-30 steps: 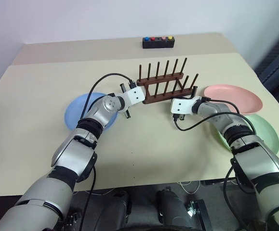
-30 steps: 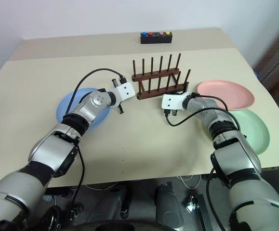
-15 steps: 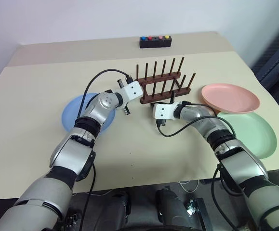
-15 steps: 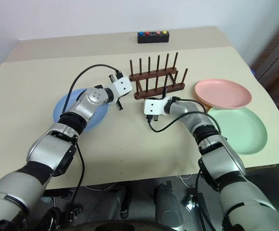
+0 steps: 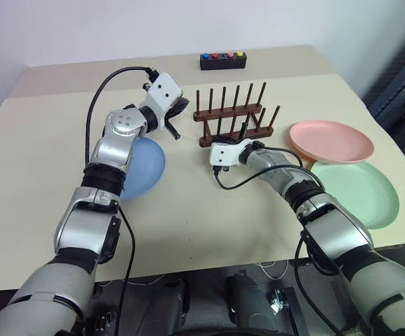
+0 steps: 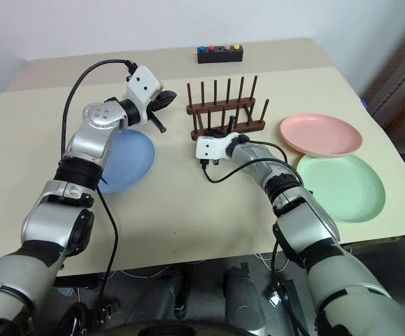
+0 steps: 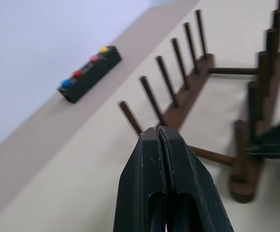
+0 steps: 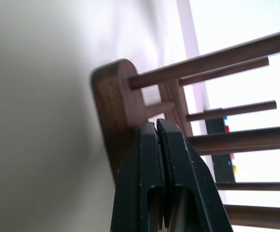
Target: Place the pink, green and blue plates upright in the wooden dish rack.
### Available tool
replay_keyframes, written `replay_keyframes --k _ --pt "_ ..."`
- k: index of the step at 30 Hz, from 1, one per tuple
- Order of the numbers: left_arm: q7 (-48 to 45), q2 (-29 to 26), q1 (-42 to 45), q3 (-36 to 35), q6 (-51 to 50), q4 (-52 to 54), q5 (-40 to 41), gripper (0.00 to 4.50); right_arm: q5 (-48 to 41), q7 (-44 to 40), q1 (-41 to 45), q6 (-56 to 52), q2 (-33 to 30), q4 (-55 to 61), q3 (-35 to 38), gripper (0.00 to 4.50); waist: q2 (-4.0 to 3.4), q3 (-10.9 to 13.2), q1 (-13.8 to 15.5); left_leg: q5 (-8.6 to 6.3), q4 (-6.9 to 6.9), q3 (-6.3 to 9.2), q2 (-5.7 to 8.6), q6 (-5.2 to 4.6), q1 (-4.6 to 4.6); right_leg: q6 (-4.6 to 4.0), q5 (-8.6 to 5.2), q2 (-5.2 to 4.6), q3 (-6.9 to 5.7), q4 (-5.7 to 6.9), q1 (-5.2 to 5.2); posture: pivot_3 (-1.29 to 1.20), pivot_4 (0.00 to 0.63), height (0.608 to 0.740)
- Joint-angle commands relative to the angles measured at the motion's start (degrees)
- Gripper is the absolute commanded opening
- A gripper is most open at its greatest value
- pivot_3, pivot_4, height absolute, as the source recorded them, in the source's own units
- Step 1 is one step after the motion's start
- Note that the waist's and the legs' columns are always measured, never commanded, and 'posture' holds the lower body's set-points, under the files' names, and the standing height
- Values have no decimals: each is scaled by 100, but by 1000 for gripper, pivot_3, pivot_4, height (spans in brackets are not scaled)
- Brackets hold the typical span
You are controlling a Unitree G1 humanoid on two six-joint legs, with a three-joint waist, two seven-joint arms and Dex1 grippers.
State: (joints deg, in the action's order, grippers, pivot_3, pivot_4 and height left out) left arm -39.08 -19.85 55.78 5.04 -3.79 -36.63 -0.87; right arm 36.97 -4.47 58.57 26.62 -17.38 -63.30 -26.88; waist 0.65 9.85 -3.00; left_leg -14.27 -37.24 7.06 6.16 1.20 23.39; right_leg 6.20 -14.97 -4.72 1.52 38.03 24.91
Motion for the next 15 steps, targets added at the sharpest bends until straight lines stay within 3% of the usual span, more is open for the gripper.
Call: replay_keyframes --k 1,3,6,10,15 --pt "-200 59 -139 -268 -316 607 470 0 -609 -552 4 402 -20 264 331 17 0 0 -6 0 1 0 0 0 0 0 0 0 0 0 0 0 150 740" --pt "-394 82 -288 -375 -561 923 776 0 -1032 -1081 -145 636 -57 520 509 17 0 0 -23 0 0 0 0 0 1 0 0 0 0 -1 0 0 150 740" --pt "-792 -15 -654 -576 -1137 1569 1355 0 -2660 -2765 -766 554 -207 1855 1068 17 0 0 -54 0 0 4 -2 0 1 0 0 0 -2 -2 -2 0 150 740" --pt "-1230 -170 -1055 -741 -1999 2335 2079 0 -4162 -4310 -1655 -530 -693 3912 1417 17 0 0 -57 -1 -3 13 -1 -2 3 0 0 -1 -5 -4 -9 0 150 740" --pt "-1883 -525 -1695 -882 -2554 3330 2865 0 -5342 -5096 -2273 -2602 -1632 5503 2050 17 0 0 6 -2 -6 16 -2 -3 2 0 0 1 -5 -6 -9 0 150 740"
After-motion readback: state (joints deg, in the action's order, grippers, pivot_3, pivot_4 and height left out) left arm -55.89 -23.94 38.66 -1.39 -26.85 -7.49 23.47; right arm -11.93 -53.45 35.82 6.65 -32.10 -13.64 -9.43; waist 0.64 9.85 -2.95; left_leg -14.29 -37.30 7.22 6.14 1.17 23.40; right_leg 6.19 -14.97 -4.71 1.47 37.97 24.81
